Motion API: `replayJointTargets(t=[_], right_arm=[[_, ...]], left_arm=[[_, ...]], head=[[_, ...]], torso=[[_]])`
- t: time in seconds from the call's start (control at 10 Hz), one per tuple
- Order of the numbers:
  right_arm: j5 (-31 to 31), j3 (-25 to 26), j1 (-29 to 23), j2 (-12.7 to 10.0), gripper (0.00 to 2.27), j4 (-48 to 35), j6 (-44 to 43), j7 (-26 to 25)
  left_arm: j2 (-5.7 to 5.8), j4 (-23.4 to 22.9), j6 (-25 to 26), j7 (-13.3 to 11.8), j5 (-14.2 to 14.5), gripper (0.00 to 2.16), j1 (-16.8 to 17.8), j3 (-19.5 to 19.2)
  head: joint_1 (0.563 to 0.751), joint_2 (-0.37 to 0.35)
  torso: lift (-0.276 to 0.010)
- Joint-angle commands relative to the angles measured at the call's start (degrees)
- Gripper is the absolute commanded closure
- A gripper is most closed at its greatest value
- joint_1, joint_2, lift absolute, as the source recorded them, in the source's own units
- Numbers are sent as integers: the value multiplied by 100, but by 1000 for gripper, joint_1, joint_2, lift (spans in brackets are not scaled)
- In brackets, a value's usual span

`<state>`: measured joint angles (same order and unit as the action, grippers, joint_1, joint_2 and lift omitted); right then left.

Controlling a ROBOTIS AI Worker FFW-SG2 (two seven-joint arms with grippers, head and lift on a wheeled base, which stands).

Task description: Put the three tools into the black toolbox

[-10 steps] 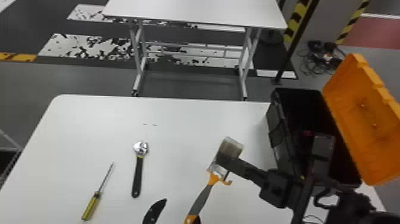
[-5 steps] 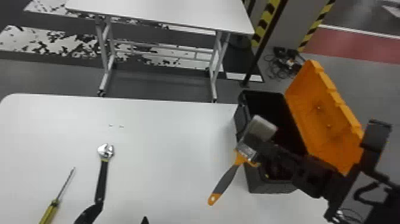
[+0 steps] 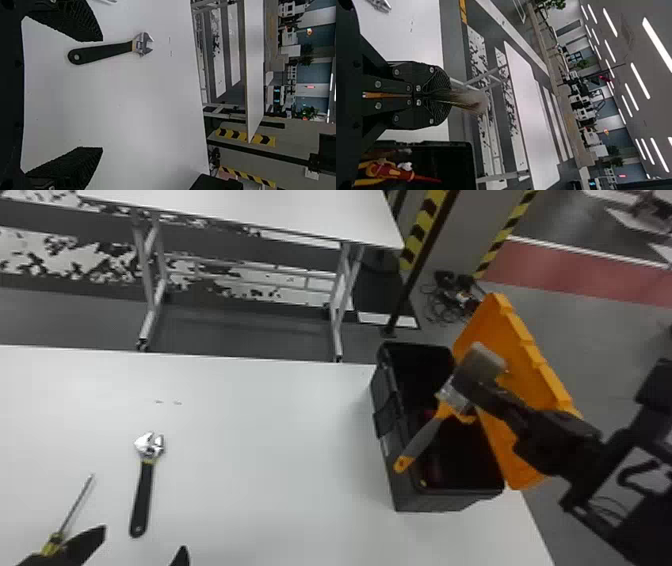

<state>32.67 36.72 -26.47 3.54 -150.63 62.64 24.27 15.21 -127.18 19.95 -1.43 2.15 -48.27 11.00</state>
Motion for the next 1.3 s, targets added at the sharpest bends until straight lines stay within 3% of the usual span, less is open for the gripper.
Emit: replayJointTargets(t=[0.0,0.4,0.6,0.8,1.2], right_arm=[[-736,-288,1,227,2243,25,-432,-19],[-2370,-1070,-210,763,2243,78,-1627,130],[-3091,-1624,-403,886,2243,385,-2225,368],[-3381,-1931,-447,894,2243,772,-2594,438],[-3302,-1676,-684,1281,2243,904,-2893,491]], left_arm=[[0,-79,5,-59,75,22,-130,-169],[-35,-211,-13,-217,136,29,-385,-415],[-53,-263,-66,-296,233,29,-508,-564],[-106,-228,-83,-384,321,33,-552,-714],[-194,-246,-48,-586,382,33,-570,-810]], head=[[695,-287],[695,-293],[695,-263],[695,-216],[695,-199]], torso=[[-51],[-51],[-51],[-51],[-51]])
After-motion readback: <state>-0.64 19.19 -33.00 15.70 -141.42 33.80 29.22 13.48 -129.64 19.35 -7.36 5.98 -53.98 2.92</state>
